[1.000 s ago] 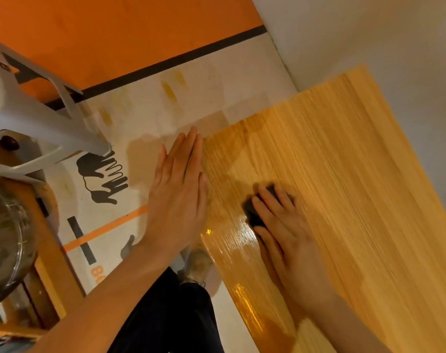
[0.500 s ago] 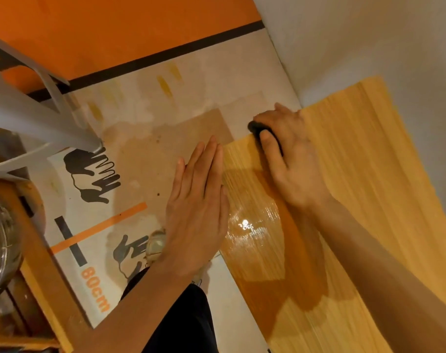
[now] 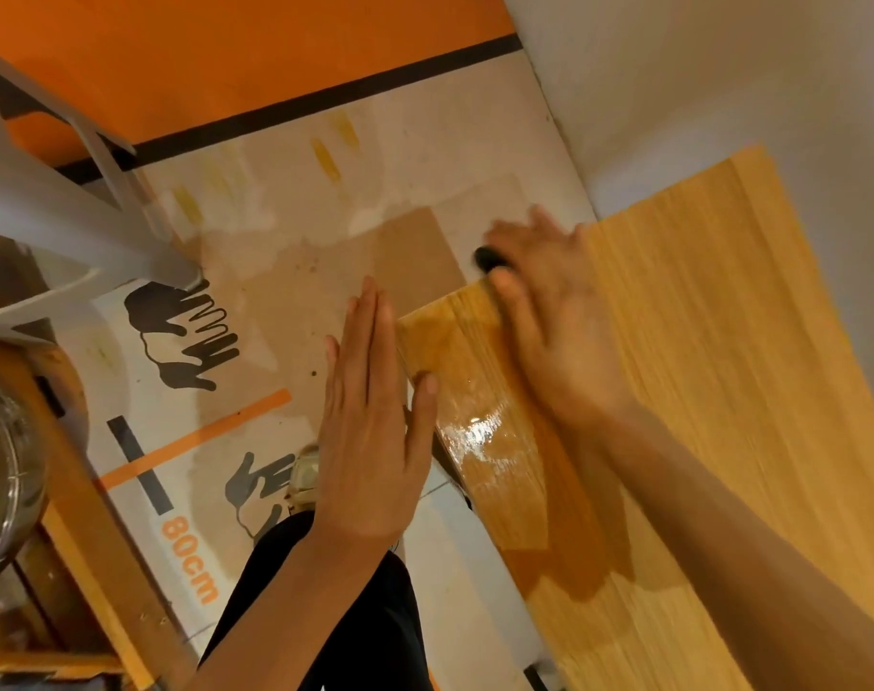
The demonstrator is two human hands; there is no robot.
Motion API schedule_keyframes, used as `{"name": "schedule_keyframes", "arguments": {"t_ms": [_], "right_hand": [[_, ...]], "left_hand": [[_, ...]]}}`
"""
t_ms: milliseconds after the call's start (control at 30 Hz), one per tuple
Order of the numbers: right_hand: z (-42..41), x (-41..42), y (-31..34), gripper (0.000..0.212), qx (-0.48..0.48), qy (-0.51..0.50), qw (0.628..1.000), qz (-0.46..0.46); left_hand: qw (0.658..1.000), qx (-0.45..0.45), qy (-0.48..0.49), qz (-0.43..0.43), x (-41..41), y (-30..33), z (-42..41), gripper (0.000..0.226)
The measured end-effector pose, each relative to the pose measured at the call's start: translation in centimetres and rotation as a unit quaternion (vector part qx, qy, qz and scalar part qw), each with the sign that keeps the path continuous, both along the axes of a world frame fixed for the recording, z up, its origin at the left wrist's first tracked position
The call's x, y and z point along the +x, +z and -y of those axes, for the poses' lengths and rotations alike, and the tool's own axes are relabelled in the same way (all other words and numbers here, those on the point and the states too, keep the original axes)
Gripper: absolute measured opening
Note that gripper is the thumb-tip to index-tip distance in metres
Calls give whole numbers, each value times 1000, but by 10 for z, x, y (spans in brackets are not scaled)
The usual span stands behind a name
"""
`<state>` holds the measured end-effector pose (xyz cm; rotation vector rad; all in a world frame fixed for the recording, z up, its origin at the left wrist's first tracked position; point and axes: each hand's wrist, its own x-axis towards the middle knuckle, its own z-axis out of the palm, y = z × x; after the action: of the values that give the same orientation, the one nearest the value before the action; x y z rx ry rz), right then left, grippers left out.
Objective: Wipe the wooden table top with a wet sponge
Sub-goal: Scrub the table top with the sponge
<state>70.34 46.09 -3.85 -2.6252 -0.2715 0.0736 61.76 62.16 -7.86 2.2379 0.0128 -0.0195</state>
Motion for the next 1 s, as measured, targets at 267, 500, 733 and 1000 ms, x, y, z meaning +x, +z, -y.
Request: {"name": "schedule_keyframes", "arguments": {"t_ms": [267, 500, 733, 1000], "right_hand": [[60, 10, 6, 46, -3, -48, 999, -14], [-29, -26, -4, 44, 24, 7, 1000, -3], [53, -10, 0, 44, 33, -40, 999, -11], [-9, -53, -1, 45, 47, 10, 999, -10]], "left_hand": [[998, -52, -19, -27, 1, 0, 6, 64], [996, -87, -10, -36, -1, -1, 10, 63], [991, -124, 7, -58, -12, 2, 9, 68], [985, -153, 38, -69, -26, 6, 23, 63]]}}
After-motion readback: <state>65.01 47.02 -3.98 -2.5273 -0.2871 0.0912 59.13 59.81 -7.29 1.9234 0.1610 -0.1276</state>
